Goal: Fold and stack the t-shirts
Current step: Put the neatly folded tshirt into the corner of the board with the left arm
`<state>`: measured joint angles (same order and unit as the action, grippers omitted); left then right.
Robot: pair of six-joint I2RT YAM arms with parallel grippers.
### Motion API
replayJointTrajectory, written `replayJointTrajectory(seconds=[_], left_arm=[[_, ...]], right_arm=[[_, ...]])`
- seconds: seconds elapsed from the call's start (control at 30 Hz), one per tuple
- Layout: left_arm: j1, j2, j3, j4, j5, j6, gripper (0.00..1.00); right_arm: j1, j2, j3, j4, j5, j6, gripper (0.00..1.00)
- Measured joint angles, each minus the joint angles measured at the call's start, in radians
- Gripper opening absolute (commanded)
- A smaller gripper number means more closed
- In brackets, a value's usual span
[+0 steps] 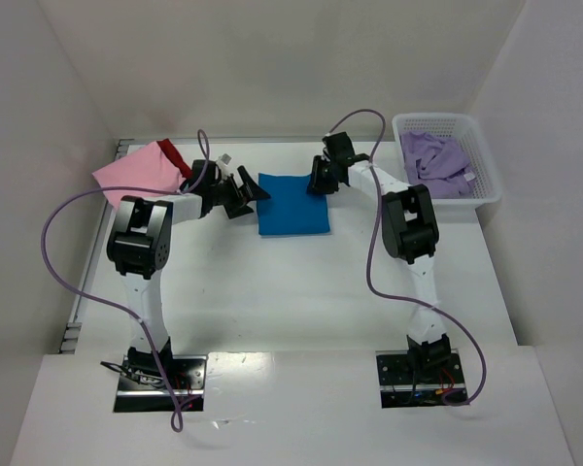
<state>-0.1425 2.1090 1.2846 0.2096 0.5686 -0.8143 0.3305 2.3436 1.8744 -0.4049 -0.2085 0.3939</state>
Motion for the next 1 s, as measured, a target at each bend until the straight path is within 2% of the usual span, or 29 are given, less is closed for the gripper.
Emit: replayJointTrajectory(seconds=[0.33, 0.37, 0.43, 0.57, 0.63, 1.0], left_arm=[[0.002, 0.003, 0.000, 0.004, 0.010, 0.000, 1.00], [0.002, 0.003, 0.000, 0.005, 0.011, 0.000, 1.00], [0.002, 0.004, 0.000, 0.006, 0.015, 0.000, 1.00], [0.002, 0.005, 0.000, 0.008, 0.017, -0.001, 1.00], [0.002, 0.006, 0.001, 0.008, 0.019, -0.002, 1.00], [0.002, 0.016, 0.016, 0.000, 0.032, -0.003, 1.00]], right_arm=[[0.005, 0.010, 0.005, 0.000, 0.012, 0.002, 0.32], [0.005, 0.013, 0.005, 0.002, 0.008, 0.003, 0.27], [0.005, 0.018, 0.005, 0.009, 0.001, 0.009, 0.26], [0.004, 0.040, 0.032, 0.004, -0.008, 0.025, 0.07], [0.004, 0.062, 0.069, -0.010, -0.003, 0.035, 0.01], [0.021, 0.077, 0.116, -0.059, 0.090, 0.043, 0.00]])
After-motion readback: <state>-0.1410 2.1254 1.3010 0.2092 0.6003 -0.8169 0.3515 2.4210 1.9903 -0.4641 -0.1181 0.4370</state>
